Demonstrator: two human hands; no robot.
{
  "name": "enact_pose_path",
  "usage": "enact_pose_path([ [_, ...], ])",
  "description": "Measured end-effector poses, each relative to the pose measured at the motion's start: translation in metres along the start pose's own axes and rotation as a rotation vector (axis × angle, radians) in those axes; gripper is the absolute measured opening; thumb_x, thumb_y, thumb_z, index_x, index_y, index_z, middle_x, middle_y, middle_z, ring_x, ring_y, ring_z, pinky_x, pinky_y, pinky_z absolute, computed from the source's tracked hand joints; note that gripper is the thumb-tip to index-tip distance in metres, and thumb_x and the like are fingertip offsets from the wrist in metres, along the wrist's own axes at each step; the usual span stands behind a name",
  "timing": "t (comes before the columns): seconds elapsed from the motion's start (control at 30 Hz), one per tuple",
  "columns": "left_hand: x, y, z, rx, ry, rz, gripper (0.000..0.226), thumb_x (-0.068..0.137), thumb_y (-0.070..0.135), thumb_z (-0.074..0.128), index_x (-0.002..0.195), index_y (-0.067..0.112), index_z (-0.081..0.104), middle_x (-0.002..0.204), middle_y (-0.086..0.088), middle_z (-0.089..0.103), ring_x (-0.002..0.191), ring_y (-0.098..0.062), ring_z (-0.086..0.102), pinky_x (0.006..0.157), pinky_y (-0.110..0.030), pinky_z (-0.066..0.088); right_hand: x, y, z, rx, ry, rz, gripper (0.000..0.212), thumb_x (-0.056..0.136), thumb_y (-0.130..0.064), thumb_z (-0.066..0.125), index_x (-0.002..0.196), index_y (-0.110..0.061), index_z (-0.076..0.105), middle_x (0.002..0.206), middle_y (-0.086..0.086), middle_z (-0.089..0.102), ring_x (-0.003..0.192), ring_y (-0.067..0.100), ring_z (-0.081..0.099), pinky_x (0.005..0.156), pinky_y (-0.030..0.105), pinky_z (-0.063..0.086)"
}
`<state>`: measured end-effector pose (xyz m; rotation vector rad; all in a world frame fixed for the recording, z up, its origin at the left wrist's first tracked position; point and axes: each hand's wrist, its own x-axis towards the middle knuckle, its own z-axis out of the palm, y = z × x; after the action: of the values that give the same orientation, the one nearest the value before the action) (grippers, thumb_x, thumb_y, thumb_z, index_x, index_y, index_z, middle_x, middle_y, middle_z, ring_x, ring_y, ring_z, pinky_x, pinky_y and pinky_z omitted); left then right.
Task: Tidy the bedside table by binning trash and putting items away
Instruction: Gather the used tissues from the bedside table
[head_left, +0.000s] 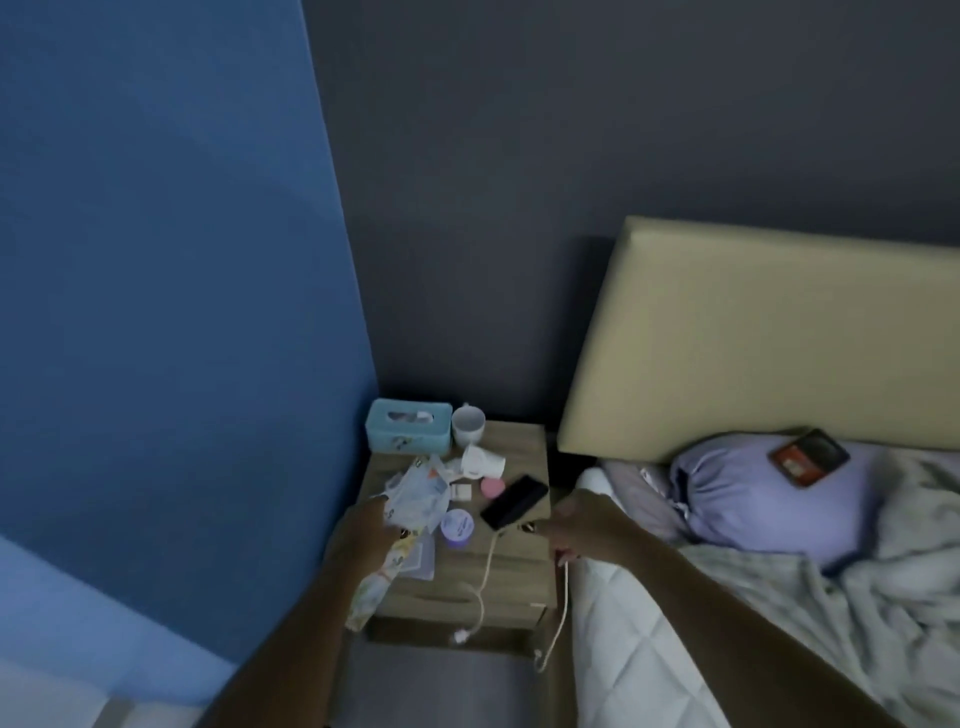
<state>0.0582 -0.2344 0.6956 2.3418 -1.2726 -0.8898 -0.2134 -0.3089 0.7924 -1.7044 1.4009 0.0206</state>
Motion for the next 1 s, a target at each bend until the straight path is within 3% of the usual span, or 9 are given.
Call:
enact_pose_path([
  [0.07, -0.009, 0.02, -0.014, -0.055, 0.01, -0.019, 0.044, 0.082, 0.022, 0.067, 0.121, 0.005, 0.058, 0.115, -0.015, 0.065, 0.103, -0.029, 0.062, 0.082, -0.031, 0.048, 0.0, -0.018, -0.018, 0.091, 0.054, -0.02, 0.03, 0.083, -0.022, 0.071, 0.055, -0.013, 0.062, 0.049, -0.002, 0.065, 0.06, 0.022, 0.068, 0.078, 0.043, 0.06],
  [0.2, -0.003, 0.047, -0.039, -0.102, 0.066, -0.019, 0.037, 0.082, 0.015, 0.067, 0.117, 0.002, 0.061, 0.115, -0.018, 0.065, 0.105, -0.032, 0.061, 0.075, -0.025, 0.039, 0.008, -0.044, -0.041, 0.125, 0.084, -0.07, 0.024, 0.088, -0.02, 0.067, 0.072, -0.001, 0.068, 0.046, -0.005, 0.065, 0.045, 0.006, 0.064, 0.05, 0.018, 0.054],
  [0.27, 0.004, 0.06, -0.051, -0.123, 0.092, 0.004, 0.035, 0.084, 0.012, 0.065, 0.117, 0.0, 0.061, 0.116, -0.02, 0.064, 0.108, -0.034, 0.06, 0.076, -0.025, 0.039, 0.016, -0.052, -0.049, 0.11, 0.097, -0.085, 0.025, 0.09, -0.019, 0.063, 0.072, -0.001, 0.068, 0.046, -0.005, 0.065, 0.043, 0.005, 0.062, 0.045, 0.014, 0.048],
  [0.37, 0.031, 0.07, -0.064, -0.156, 0.104, -0.015, 0.034, 0.085, 0.015, 0.064, 0.116, 0.001, 0.061, 0.117, -0.02, 0.064, 0.108, -0.034, 0.06, 0.076, -0.025, 0.039, 0.041, -0.061, -0.057, 0.098, 0.11, -0.075, 0.027, 0.09, -0.017, 0.06, 0.069, -0.002, 0.068, 0.06, 0.006, 0.07, 0.055, 0.014, 0.069, 0.049, 0.018, 0.051],
  [0.5, 0.082, 0.076, -0.074, -0.175, 0.115, -0.03, 0.036, 0.085, 0.02, 0.064, 0.117, 0.001, 0.06, 0.119, -0.021, 0.063, 0.11, -0.035, 0.058, 0.077, -0.026, 0.038, 0.086, -0.073, -0.063, -0.004, 0.071, -0.053, 0.029, 0.092, -0.017, 0.055, 0.064, -0.01, 0.061, 0.078, 0.015, 0.071, 0.077, 0.028, 0.071, 0.077, 0.036, 0.056],
  [0.6, 0.118, 0.075, -0.075, -0.193, 0.081, -0.076, 0.033, 0.088, 0.015, 0.06, 0.117, -0.001, 0.059, 0.118, -0.022, 0.063, 0.109, -0.036, 0.058, 0.078, -0.029, 0.041, 0.125, -0.078, -0.063, 0.038, 0.031, 0.016, 0.027, 0.094, -0.018, 0.055, 0.067, -0.016, 0.058, 0.071, 0.005, 0.065, 0.065, 0.019, 0.066, 0.067, 0.027, 0.056],
  [0.77, 0.181, 0.062, -0.068, -0.192, 0.003, -0.17, 0.035, 0.092, 0.017, 0.053, 0.121, -0.002, 0.056, 0.125, -0.023, 0.059, 0.115, -0.036, 0.056, 0.091, -0.033, 0.043, 0.189, -0.08, -0.059, 0.064, 0.002, 0.071, 0.028, 0.092, -0.021, 0.059, 0.065, -0.014, 0.06, 0.075, 0.01, 0.073, 0.064, 0.016, 0.073, 0.06, 0.022, 0.054],
  [0.93, 0.221, 0.042, -0.031, -0.211, -0.068, -0.291, 0.036, 0.092, 0.017, 0.056, 0.123, -0.003, 0.055, 0.125, -0.024, 0.058, 0.115, -0.037, 0.055, 0.078, -0.027, 0.036, 0.245, -0.063, -0.04, 0.098, -0.077, 0.185, 0.022, 0.092, -0.023, 0.059, 0.078, -0.008, 0.065, 0.083, 0.012, 0.076, 0.075, 0.02, 0.075, 0.068, 0.029, 0.058],
  [1.0, 0.236, 0.029, -0.011, -0.24, -0.069, -0.361, 0.038, 0.092, 0.016, 0.056, 0.125, -0.003, 0.052, 0.126, -0.024, 0.057, 0.115, -0.037, 0.055, 0.078, -0.028, 0.037, 0.266, -0.053, -0.029, 0.127, -0.095, 0.229, 0.022, 0.092, -0.025, 0.06, 0.083, -0.006, 0.067, 0.078, 0.009, 0.075, 0.07, 0.016, 0.075, 0.059, 0.023, 0.056],
])
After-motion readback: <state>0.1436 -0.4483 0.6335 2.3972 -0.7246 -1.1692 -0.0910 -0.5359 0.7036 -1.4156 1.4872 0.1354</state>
